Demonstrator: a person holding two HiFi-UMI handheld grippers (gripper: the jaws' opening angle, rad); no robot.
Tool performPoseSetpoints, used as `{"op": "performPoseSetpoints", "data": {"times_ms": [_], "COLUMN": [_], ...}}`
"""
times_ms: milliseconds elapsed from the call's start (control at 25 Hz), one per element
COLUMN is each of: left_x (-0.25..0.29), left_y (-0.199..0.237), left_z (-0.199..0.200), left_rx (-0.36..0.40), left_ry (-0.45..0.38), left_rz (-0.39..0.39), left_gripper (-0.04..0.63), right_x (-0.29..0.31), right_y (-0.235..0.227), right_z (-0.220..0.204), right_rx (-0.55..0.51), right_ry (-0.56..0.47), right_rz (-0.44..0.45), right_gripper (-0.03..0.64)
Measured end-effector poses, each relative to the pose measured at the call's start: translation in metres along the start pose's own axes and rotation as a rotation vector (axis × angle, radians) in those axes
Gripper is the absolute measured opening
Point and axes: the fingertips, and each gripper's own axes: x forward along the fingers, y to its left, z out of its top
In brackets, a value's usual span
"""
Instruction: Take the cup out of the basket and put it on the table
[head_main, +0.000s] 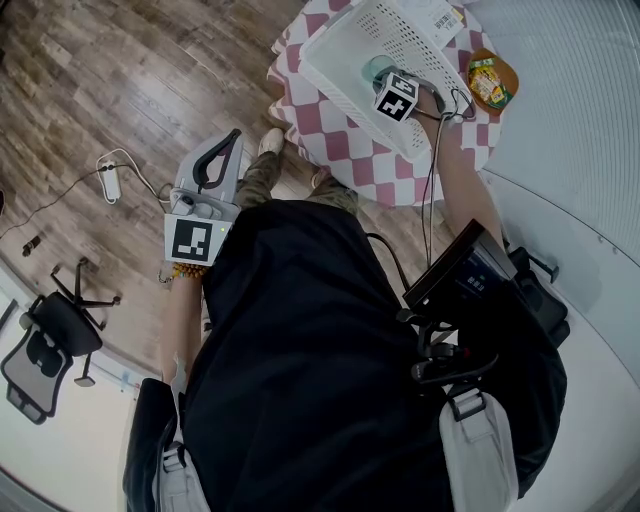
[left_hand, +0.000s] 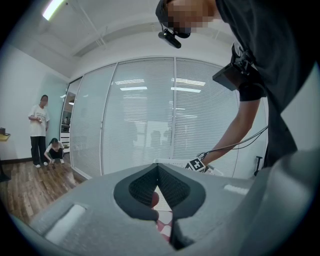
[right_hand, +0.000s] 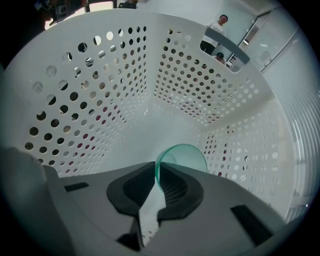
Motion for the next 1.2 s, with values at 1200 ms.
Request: {"op": "performPoseSetpoints", "data": {"times_ms": [1200], "left_x": [0.027], "left_y": [-0.018], "left_z": [0.021], "left_rx": [0.063], "left_ry": [-0.049], "left_rz": [-0.128], "left_gripper": [-0.002], "right_x": [-0.078], "right_y": [-0.005], "right_z": [0.018], "right_rx": [0.160], "right_ry": [-0.208], "right_rz": [-0.166], "right_gripper": [0.035]}}
